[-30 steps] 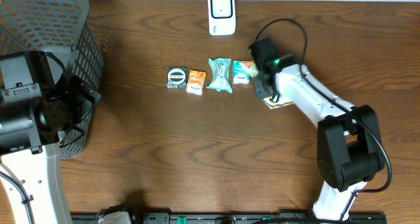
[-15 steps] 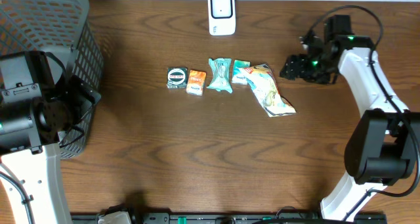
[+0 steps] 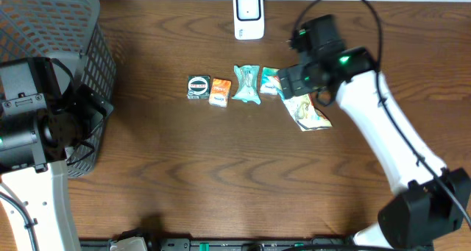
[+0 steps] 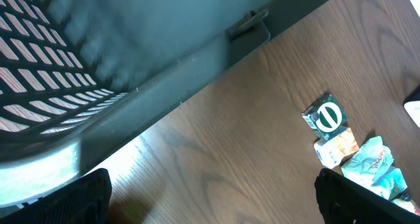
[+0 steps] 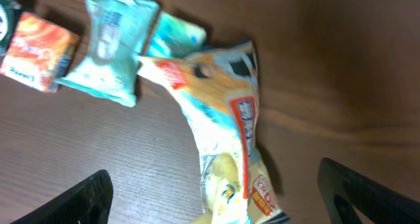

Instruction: Scan the item barcode

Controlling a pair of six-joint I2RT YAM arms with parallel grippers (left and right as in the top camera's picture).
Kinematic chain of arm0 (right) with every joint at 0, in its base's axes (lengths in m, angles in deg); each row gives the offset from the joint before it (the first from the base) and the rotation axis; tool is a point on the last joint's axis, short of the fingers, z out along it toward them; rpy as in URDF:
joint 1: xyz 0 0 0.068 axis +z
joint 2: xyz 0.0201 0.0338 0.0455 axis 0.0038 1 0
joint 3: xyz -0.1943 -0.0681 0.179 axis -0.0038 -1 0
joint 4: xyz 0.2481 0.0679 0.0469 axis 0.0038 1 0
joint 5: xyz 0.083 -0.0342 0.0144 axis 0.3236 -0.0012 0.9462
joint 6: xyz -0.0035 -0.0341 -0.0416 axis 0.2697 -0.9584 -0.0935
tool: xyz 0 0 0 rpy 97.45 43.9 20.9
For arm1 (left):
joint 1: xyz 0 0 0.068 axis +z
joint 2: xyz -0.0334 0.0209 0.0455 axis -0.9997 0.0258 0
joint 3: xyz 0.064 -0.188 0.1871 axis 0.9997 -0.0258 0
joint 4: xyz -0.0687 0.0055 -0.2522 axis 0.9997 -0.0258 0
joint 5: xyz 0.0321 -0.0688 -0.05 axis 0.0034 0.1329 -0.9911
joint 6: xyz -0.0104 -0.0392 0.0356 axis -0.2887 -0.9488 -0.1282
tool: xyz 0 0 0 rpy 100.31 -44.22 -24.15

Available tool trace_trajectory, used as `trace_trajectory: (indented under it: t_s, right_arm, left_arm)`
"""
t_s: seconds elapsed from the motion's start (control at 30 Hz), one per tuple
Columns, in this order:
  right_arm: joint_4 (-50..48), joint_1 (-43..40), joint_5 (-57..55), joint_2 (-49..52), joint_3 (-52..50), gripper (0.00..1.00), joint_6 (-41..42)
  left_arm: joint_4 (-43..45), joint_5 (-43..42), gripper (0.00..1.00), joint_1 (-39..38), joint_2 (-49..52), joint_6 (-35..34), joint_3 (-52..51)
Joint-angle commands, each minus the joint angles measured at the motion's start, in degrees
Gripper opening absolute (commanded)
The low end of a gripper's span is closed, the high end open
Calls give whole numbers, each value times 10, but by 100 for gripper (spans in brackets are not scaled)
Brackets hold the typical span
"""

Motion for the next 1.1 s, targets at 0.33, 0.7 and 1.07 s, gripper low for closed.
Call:
trace_trajectory:
  t_s: [0.33, 0.7, 1.07]
  right_arm:
    - [-18, 182, -323, 97, 7, 99, 34]
    - [-34, 188, -480, 251, 7, 99, 34]
    - [-36, 134, -520, 336, 7, 99, 35]
  left_arm:
    - [-2, 3, 98, 3, -3, -3, 6]
    - [-2, 3, 98, 3, -3, -3, 6]
    - [-2, 3, 98, 3, -3, -3, 6]
